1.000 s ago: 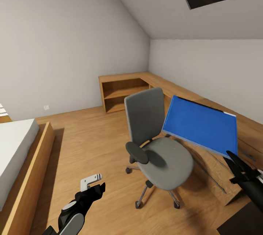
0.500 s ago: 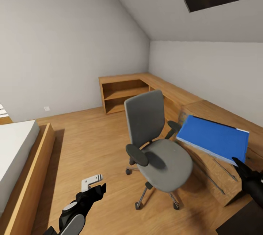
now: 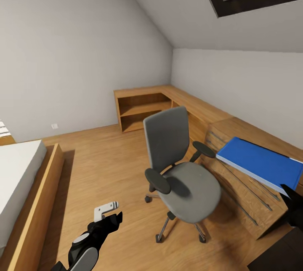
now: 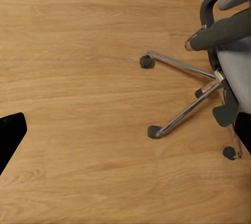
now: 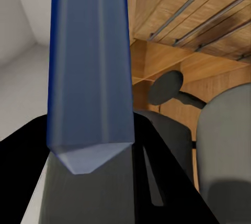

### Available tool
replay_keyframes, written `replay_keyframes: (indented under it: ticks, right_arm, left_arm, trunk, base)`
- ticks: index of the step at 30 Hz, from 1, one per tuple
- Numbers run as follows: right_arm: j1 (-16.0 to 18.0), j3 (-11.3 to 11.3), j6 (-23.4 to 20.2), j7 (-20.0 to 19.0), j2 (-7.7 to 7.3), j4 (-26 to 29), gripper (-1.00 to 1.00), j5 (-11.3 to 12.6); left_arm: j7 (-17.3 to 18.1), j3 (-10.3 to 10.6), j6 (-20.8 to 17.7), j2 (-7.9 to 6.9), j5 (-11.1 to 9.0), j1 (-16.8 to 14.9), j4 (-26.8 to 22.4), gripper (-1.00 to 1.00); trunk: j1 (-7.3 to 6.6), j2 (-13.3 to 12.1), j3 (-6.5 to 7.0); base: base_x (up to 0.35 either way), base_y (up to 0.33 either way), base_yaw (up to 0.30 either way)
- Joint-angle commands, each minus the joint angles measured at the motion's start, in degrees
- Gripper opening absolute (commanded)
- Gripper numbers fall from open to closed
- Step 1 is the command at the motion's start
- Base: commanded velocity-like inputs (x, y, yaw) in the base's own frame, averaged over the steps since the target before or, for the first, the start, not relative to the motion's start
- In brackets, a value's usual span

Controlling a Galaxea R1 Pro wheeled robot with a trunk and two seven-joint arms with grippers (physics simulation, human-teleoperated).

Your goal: In the bedroom, organize the workspace by keeping the computer under the desk, ensuring the monitor is on the desk, placing the keyboard on the desk next to the monitor, placing the mouse on the desk next to the keyboard, moving the folder from the swivel chair onto the desk next to the mouse, stacking the notebook on top of the folder with the pen on top of the notebook, and positioning the swivel chair next to the desk.

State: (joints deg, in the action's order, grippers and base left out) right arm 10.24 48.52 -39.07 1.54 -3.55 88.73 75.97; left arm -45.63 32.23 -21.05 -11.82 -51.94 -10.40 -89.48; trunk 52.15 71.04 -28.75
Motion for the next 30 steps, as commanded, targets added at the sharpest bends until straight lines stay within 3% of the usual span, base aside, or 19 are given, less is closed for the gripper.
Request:
replay_keyframes:
  ticks: [1,7,10,14,30]
  right_arm:
    - [0.1,0.1,-0.2,0.3,-0.02,-0.1,-1.00,0.2]
    - [0.0,0.2,0.2,1.2,0.08,-0.2,-1.00,0.2]
    - [0.0,0.1,0.3,3.4,0.20,-0.3,-1.00,0.2]
    - [0.0,0.0,0.6,4.5,0.27,-0.4,-1.00,0.1]
    - [0.0,-0.4,2.8,4.9,0.21,-0.4,-1.00,-0.3]
  left_arm:
    - [-0.4,0.1,-0.1,-0.05,-0.3,-0.1,-0.1,1.00]
    - [-0.4,0.6,-0.1,0.04,-0.3,-0.1,0.0,1.00]
    - [-0.6,4.7,0.0,0.18,-0.1,-0.1,0.7,1.00]
    - [-0.6,6.5,0.0,0.21,0.0,-0.1,0.9,1.00]
    - [-0.5,7.8,0.1,0.13,0.3,-0.1,1.0,1.00]
  trunk:
    - [-0.23,-0.4,0.13]
    - [-1.54,-2.8,1.20]
    - [-1.54,-2.8,1.20]
    - [-1.54,-2.8,1.20]
    - [-1.54,-2.8,1.20]
  base:
    - [0.000,0.000,0.000]
    - [0.000,0.000,-0.190]
    - [0.000,0.000,-0.263]
    - [0.000,0.000,-0.270]
    - [0.000,0.000,-0.274]
